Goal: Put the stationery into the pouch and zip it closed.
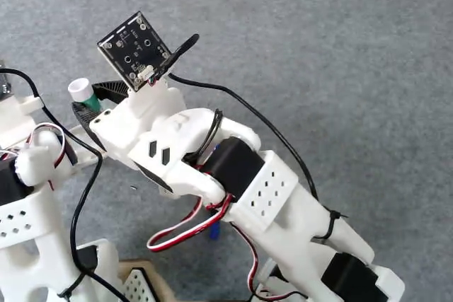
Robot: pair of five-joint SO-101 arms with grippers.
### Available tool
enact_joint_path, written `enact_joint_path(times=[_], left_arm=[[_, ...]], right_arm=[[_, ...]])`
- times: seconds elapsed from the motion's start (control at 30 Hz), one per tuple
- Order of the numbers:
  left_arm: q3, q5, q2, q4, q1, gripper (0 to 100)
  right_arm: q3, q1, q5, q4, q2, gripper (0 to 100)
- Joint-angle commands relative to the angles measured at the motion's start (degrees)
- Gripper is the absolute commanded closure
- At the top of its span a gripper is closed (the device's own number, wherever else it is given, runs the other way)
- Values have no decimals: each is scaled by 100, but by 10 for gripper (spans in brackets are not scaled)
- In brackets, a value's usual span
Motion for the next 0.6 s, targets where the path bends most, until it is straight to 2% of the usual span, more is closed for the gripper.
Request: enact_joint_path(times=[0.0, 0.17, 0.57], left_arm=[[22, 35, 9, -105, -57, 971], [22, 35, 9, -105, -66, 971], [4, 35, 9, -105, -57, 971]], right_arm=[[-75, -26, -44, -132, -171, 913], [-57, -26, -44, -123, -171, 783], [-92, -26, -44, -123, -171, 776]])
